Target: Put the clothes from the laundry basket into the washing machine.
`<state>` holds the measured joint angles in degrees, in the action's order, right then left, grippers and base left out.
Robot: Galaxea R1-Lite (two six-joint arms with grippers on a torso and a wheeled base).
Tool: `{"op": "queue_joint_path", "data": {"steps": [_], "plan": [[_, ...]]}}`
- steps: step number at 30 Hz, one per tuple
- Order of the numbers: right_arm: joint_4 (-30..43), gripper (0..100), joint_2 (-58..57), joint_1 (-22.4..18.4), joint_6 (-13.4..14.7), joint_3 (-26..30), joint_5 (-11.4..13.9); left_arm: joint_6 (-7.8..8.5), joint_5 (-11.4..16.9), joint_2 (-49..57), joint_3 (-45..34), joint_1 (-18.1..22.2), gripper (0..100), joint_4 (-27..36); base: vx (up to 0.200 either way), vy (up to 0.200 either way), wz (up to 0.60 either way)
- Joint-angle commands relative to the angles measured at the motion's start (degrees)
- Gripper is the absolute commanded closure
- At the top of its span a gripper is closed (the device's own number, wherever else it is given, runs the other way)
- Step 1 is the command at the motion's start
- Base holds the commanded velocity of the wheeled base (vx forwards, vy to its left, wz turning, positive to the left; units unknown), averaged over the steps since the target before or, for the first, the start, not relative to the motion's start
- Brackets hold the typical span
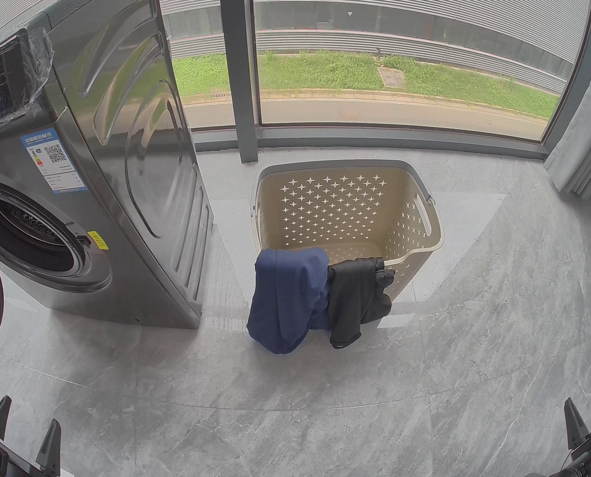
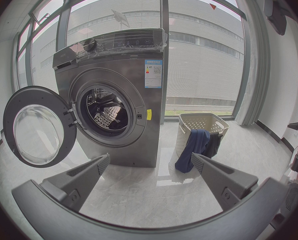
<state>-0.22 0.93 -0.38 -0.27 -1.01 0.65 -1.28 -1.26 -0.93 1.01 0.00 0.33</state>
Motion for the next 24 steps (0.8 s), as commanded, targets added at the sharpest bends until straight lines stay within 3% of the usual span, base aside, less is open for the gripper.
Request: {"op": "queue_joint_path", "data": {"steps": [1, 7, 24], "plan": [[-0.04, 0, -0.4, 0.03, -0.08, 1.01, 0.06, -0.13, 0.03, 0.66, -0.92, 0.0, 0, 0.02, 0.2, 0.0, 0.0], [0.04, 0, -0.31, 0.03, -0.17, 1.01, 0.32, -0.21, -0.06, 0.66, -0.84, 0.0, 0, 0.02, 0.2, 0.0, 0.0], [-0.13, 0, -0.31, -0.06, -0.52, 1.01, 0.85, -0.3, -0.33, 0.66, -0.84, 0.0, 0, 0.02, 0.0, 0.0, 0.0]]}}
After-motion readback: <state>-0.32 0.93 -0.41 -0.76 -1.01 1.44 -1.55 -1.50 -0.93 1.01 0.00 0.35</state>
